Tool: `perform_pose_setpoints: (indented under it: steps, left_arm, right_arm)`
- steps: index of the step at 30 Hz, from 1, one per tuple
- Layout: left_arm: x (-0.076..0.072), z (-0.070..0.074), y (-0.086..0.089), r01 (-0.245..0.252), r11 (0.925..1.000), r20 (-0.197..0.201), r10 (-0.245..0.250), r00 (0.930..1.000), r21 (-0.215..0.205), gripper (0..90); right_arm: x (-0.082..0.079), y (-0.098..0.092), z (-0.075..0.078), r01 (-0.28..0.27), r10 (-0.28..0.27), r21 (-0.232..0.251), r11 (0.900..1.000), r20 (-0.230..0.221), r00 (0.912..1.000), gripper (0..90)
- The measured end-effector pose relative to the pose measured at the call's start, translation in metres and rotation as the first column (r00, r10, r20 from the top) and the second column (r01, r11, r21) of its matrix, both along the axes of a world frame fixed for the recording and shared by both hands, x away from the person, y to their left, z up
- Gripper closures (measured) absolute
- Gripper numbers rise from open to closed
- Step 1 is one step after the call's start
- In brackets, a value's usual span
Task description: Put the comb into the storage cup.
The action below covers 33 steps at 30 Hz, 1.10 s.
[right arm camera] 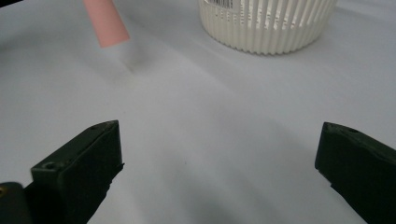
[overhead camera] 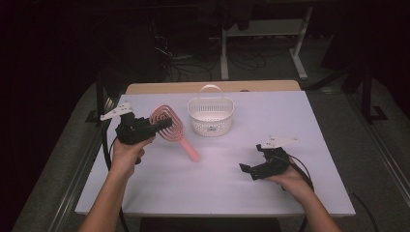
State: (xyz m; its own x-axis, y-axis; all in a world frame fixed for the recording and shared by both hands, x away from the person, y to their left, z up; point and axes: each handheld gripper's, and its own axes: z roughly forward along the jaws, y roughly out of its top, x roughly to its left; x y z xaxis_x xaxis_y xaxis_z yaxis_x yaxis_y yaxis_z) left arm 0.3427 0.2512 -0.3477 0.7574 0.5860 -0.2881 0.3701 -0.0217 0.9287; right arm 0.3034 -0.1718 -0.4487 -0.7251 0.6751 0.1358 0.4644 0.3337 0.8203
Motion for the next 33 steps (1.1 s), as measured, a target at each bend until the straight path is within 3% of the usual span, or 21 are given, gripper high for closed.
perform_pose_setpoints:
  steps: [9, 16, 22, 33]
  left_arm:
    - [0.000, 0.001, 0.000, 0.001, 1.0000, 0.000, -0.001, 1.0000, -0.002, 64.9]
    - [0.000, 0.006, -0.001, 0.011, 0.9999, 0.011, -0.010, 0.9999, -0.011, 64.9]
    - [0.002, 0.018, -0.002, 0.026, 0.9995, 0.029, -0.025, 0.9993, -0.015, 65.0]
    - [0.018, 0.044, -0.008, 0.057, 0.9962, 0.080, -0.052, 0.9955, -0.066, 65.0]
  right_arm:
    - [-0.016, -0.019, -0.012, 0.031, -0.032, -0.003, 1.000, -0.003, 0.9995, 0.3]
    - [-0.016, -0.020, -0.012, 0.028, -0.028, -0.003, 1.000, 0.001, 0.9996, 0.2]
    - [-0.016, -0.017, -0.013, 0.019, -0.019, -0.006, 1.000, 0.002, 0.9998, 0.2]
    - [-0.015, -0.015, -0.013, 0.014, -0.014, -0.003, 1.000, -0.002, 0.9999, 0.2]
